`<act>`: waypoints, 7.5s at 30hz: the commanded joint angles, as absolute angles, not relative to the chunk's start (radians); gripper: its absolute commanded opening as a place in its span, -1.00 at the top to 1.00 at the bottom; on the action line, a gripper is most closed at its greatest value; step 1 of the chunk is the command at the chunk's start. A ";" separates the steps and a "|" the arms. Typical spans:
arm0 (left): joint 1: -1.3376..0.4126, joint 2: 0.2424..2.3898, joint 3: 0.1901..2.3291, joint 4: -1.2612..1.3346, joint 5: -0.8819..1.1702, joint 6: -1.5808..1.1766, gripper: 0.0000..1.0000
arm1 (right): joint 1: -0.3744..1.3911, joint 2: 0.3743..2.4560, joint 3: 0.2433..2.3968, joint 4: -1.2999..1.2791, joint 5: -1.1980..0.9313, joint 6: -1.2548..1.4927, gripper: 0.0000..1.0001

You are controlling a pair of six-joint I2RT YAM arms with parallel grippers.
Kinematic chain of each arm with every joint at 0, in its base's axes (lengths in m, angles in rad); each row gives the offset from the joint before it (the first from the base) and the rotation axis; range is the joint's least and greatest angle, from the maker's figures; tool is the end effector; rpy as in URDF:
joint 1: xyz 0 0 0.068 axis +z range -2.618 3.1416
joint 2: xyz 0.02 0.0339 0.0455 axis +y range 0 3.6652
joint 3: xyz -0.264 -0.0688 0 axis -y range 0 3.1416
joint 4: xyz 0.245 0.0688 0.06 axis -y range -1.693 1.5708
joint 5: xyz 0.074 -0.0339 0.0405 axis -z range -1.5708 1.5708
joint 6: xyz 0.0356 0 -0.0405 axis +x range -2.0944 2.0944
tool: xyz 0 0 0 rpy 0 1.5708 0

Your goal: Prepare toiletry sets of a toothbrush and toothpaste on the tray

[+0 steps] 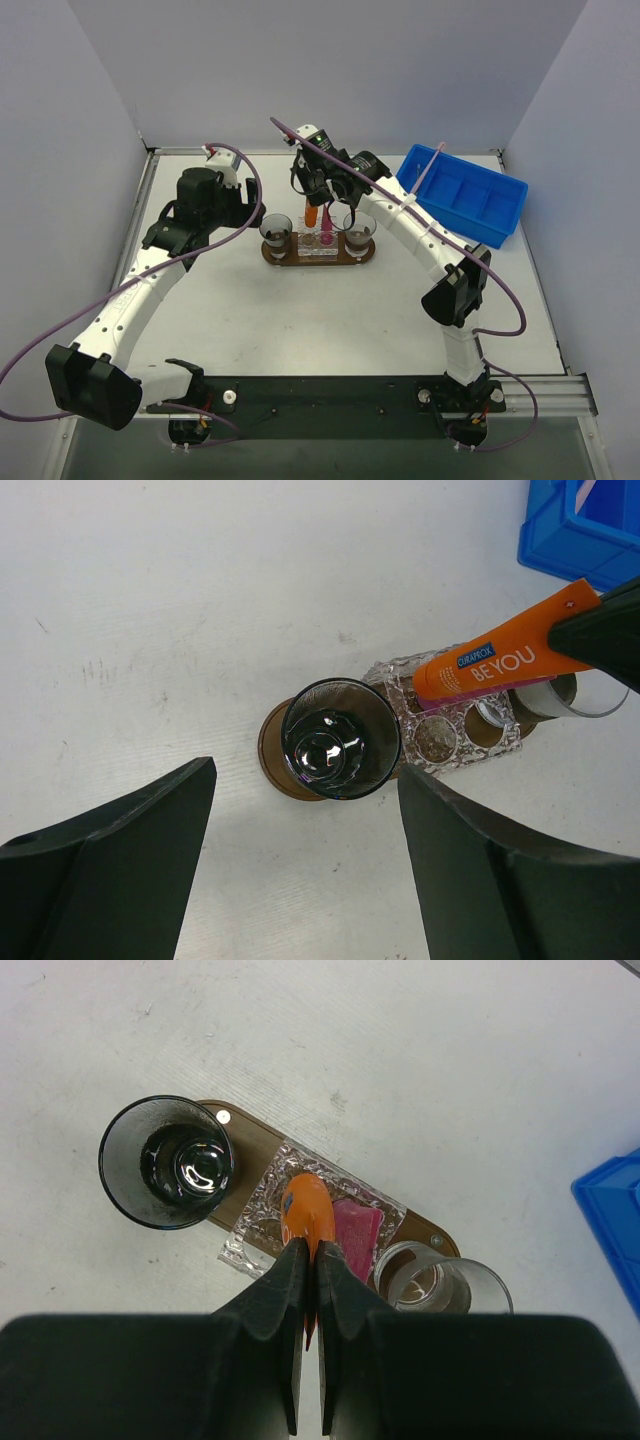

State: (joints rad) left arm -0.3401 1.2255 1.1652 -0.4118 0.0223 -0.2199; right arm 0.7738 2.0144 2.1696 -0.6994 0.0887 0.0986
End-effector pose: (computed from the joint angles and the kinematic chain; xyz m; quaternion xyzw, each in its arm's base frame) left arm 0.2603 -0.0930 0.3572 0.0570 0.8509 -0.1534 0.4991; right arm 0.3310 0.3190 0.3924 -0.2677 0.8284 0.1723 0.4610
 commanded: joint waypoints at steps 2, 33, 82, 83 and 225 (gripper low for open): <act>-0.334 1.226 1.201 -0.402 0.008 -0.202 -0.68 | 0.779 2.023 2.175 -0.670 0.083 0.084 1.00; -0.334 1.223 1.200 -0.405 0.008 -0.196 -0.68 | 0.776 2.023 2.062 -0.592 0.069 0.063 1.00; -0.334 1.229 1.197 -0.411 0.008 -0.192 -0.68 | 0.762 1.996 1.956 -0.514 0.046 0.075 0.38; -0.334 1.227 1.193 -0.411 0.008 -0.190 -0.68 | 0.762 1.993 1.957 -0.514 0.046 0.071 0.33; -0.189 1.414 1.402 -0.238 0.287 -0.386 -0.57 | 0.078 1.866 1.787 0.029 -0.190 0.446 1.00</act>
State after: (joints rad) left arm -0.1627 1.4399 1.3617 -0.3412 0.1745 -0.3431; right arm 0.0410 1.9785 1.8431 -0.0387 0.0223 0.4469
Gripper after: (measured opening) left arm 0.796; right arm 0.098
